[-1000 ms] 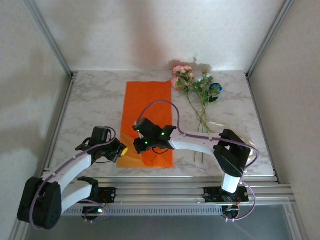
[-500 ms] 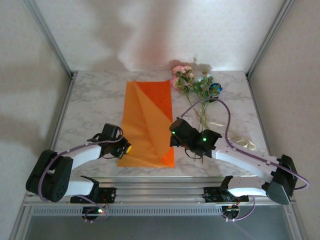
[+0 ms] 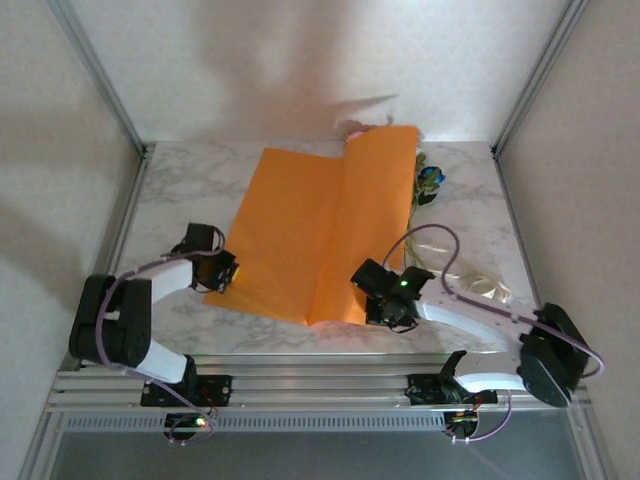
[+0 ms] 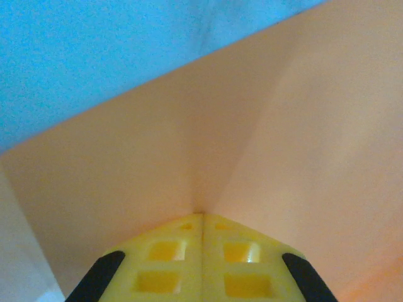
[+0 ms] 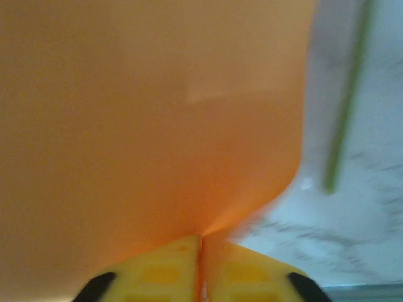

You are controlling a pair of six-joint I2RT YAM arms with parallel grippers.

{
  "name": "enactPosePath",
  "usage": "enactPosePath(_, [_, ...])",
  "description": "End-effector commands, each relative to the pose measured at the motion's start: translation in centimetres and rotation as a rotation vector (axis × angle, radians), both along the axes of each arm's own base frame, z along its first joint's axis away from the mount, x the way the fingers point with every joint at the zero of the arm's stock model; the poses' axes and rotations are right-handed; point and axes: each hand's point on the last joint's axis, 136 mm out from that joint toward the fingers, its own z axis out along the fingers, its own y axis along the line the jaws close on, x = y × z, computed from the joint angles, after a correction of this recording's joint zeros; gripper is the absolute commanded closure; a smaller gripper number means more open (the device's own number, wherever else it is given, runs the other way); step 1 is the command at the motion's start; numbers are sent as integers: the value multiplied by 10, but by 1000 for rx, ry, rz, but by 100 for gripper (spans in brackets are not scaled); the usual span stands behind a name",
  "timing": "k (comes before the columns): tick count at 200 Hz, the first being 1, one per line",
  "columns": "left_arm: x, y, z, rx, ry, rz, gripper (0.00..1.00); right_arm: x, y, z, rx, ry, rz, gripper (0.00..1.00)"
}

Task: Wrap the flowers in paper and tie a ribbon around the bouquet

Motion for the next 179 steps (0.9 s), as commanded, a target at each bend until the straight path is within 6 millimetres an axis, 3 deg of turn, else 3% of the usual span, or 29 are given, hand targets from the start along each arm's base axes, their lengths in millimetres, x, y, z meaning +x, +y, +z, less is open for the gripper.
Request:
enactPosePath(1, [9, 56, -12, 247, 89, -6, 100, -36, 27, -7, 72, 182, 121, 68])
enactPosePath(20, [43, 80, -2, 350, 79, -28, 100, -34, 37, 7, 88, 173, 167, 59])
enactPosePath(32, [66, 95, 9, 432, 70, -49, 100, -24, 43, 26, 97, 123, 183, 54])
enactPosePath(44, [87, 101, 29, 502, 39, -67, 100, -8, 47, 52, 104, 36, 201, 47])
enactPosePath(52, [102, 99, 54, 541, -3, -74, 100, 5, 49, 71, 113, -23, 208, 44])
enactPosePath(62, [114, 81, 86, 555, -78, -91, 100, 22, 48, 91, 124, -83, 196, 41])
enactPosePath(70, [120, 55, 109, 542, -139, -118, 100, 35, 47, 102, 139, -108, 171, 41])
enactPosePath(84, [110, 5, 130, 445, -198, -144, 100, 62, 45, 106, 155, -143, 130, 41])
enactPosePath(107, [63, -82, 98, 64, -214, -132, 100, 116, 49, 87, 176, -137, 58, 51])
enactPosePath(127, [27, -126, 67, -119, -174, -125, 100, 161, 62, 65, 182, -128, 42, 57])
enactPosePath(138, [18, -132, 52, -154, -153, -123, 100, 180, 64, 49, 158, -116, 34, 58])
enactPosePath(151, [12, -126, 34, -145, -112, -113, 100, 192, 60, 25, 105, -83, 17, 60])
enactPosePath(166, [6, -112, 10, -121, -60, -97, 100, 193, 56, -4, 63, -19, 9, 62])
enactPosePath(179, [3, -87, -9, -75, -19, -68, 100, 184, 54, -24, 42, 32, 6, 62])
